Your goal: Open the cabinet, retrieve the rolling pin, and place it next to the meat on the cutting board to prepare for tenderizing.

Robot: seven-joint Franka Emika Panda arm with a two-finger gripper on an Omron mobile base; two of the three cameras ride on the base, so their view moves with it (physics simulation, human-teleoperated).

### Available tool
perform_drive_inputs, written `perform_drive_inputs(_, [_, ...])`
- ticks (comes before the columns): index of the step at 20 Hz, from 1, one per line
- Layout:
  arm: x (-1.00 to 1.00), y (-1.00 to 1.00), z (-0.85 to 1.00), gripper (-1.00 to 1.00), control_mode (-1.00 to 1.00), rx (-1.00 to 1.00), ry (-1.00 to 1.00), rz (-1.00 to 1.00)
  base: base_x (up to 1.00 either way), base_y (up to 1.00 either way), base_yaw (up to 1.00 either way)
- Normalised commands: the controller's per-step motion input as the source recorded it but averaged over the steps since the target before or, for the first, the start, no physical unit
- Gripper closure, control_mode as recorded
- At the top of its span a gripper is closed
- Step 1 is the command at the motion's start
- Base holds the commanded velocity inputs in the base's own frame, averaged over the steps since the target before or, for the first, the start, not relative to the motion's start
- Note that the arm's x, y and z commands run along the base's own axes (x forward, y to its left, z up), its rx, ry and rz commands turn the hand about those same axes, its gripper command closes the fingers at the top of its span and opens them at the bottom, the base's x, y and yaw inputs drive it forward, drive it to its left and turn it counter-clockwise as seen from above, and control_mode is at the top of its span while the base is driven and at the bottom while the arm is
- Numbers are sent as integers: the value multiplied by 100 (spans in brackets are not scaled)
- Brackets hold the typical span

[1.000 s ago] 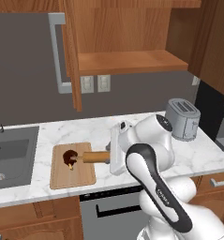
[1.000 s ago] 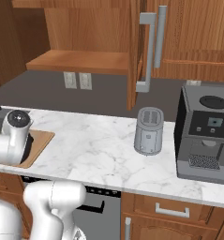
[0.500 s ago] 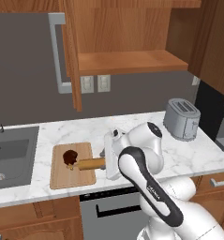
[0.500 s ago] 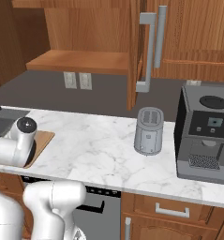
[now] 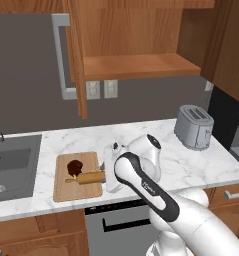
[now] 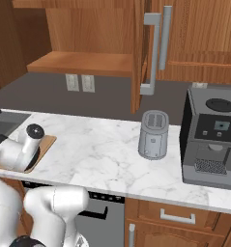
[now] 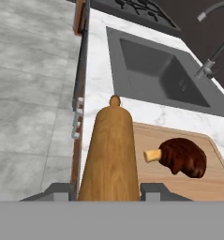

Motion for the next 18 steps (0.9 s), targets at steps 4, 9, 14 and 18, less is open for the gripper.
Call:
perform_drive_inputs(4, [42, 19, -22, 100, -100, -1, 13, 4, 0, 0, 0])
perform_drive_inputs(9, [23, 13, -21, 100, -100, 0, 10, 2, 0, 0, 0])
perform_drive_inputs(14, [16, 5, -21, 100, -100, 0, 1, 2, 0, 0, 0])
perform_drive_inputs(18, [7, 8, -22, 100, -100, 0, 0, 3, 0, 0, 0])
